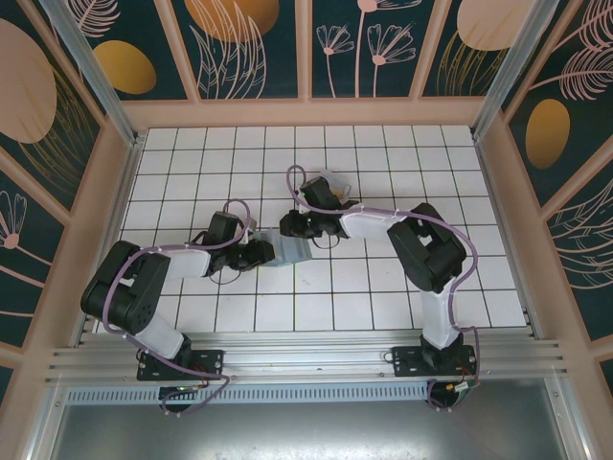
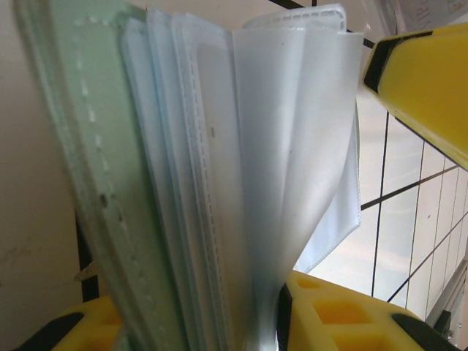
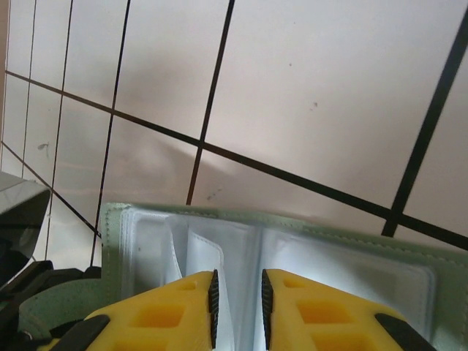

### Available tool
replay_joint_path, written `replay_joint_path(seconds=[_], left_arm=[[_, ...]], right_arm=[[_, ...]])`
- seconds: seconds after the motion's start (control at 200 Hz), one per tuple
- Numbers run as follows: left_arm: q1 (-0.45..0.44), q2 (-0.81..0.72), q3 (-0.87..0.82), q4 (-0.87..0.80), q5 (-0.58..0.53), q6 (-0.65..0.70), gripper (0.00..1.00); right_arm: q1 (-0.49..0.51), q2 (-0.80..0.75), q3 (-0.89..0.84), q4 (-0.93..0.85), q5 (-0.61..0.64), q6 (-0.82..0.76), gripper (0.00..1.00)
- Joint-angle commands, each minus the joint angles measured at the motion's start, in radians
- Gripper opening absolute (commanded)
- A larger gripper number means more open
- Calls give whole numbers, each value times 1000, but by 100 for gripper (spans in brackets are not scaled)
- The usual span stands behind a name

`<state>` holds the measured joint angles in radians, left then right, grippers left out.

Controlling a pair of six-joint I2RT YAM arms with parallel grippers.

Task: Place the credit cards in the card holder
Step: Flip over the card slot in the card holder.

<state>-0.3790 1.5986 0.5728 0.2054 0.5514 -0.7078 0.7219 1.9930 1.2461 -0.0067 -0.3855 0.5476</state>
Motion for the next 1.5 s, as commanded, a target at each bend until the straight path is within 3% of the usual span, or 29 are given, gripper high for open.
replay_joint_path(seconds=[0.0,0.29,0.531,0.726,1.106,1.226,1.496], left_arm=[[-4,-22,19,-5,22,27,36],[-4,-41,20,-14,16,31,38],[-5,-69,32,-74,-29,53,53],[1,-116,59,-146,-68,72,57],[33,-185,16,-129,-65,38,68],[43,-187,5,-108,-60,33,68],[62,-158,-31,-65,-49,27,61]], right_arm=[[10,31,18,-49,30,-27,25],[11,48,1,72,-129,28,25],[16,35,-17,146,-218,77,25],[25,45,-53,235,-293,140,25],[36,83,-97,426,-391,292,25],[40,106,-100,482,-408,336,26],[6,54,-111,423,-387,293,28]])
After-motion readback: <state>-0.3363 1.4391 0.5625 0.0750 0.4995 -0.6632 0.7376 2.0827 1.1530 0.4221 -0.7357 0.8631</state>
